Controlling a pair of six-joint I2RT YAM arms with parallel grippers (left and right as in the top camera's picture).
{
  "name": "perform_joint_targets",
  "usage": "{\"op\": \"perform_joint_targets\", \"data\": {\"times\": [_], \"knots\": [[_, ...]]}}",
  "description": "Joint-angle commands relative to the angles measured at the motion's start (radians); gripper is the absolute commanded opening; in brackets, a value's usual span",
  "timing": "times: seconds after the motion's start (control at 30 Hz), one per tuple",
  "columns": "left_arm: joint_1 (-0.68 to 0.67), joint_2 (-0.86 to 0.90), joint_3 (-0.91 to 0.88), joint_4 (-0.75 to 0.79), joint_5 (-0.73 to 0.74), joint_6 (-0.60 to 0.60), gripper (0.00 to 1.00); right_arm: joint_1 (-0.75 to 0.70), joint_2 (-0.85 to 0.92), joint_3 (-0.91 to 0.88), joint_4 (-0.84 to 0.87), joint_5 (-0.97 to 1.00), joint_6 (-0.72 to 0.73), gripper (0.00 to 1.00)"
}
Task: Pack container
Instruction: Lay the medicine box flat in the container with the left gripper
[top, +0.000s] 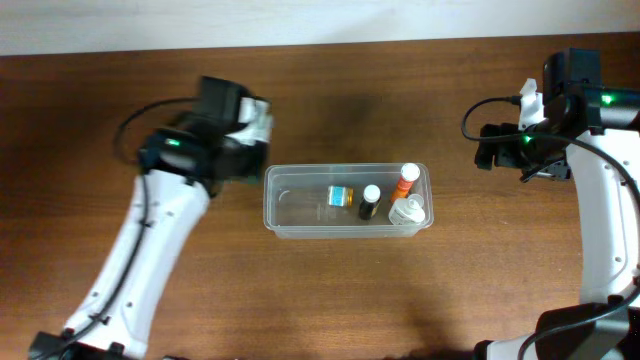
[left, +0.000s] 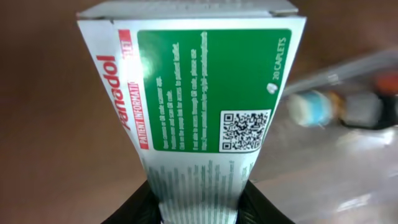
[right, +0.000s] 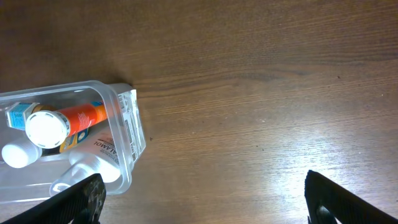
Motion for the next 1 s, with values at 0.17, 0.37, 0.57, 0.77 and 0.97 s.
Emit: {"op": "perform_joint_targets", "data": {"times": [0.17,0.37,0.57,0.77,0.97], "knots": [[-0.191,0.069,0.002,0.04,0.008,0.496,0.41,-0.003,0.001,-0.003,0.004,-0.005,-0.01,0.95],[-0.223,0.154,-0.007,0.038,0.008,0.509,0.5,-0.003,0.001,-0.003,0.005,-0.005,-0.01,0.95],[-0.225,0.219,-0.008,0.034,0.008,0.509,0.51,-0.003,0.001,-0.003,0.005,-0.005,-0.011,0.95],[-0.225,0.199,-0.007,0.033,0.008,0.499,0.53,-0.003,0.001,-0.003,0.005,-0.005,-0.014,0.95],[-0.199,0.095,0.003,0.042,0.007,0.415,0.55,-0.003,0.001,-0.003,0.005,-0.005,-0.021,0.94]]}}
